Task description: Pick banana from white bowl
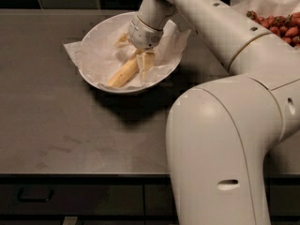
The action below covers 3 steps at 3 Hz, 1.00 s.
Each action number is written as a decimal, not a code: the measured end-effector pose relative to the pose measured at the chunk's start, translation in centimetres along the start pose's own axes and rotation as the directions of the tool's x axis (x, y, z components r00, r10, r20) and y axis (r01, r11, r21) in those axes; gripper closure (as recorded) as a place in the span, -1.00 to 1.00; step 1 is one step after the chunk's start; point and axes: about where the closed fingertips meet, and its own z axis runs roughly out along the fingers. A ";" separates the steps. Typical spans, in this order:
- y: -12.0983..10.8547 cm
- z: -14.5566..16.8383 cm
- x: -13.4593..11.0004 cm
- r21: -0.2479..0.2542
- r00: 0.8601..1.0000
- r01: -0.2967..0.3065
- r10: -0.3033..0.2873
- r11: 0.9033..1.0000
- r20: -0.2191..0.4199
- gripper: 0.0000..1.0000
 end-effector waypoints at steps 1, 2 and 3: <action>0.0 0.4 0.0 -0.012 1.000 -0.003 0.003 1.000 0.004 -0.74; 0.0 0.6 0.0 -0.017 1.000 -0.002 0.003 1.000 0.004 -0.36; 0.0 0.7 0.0 -0.019 1.000 -0.002 0.002 1.000 0.003 0.10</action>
Offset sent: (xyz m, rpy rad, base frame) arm -0.0042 -0.0006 -0.0034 -0.0229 0.0318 0.0157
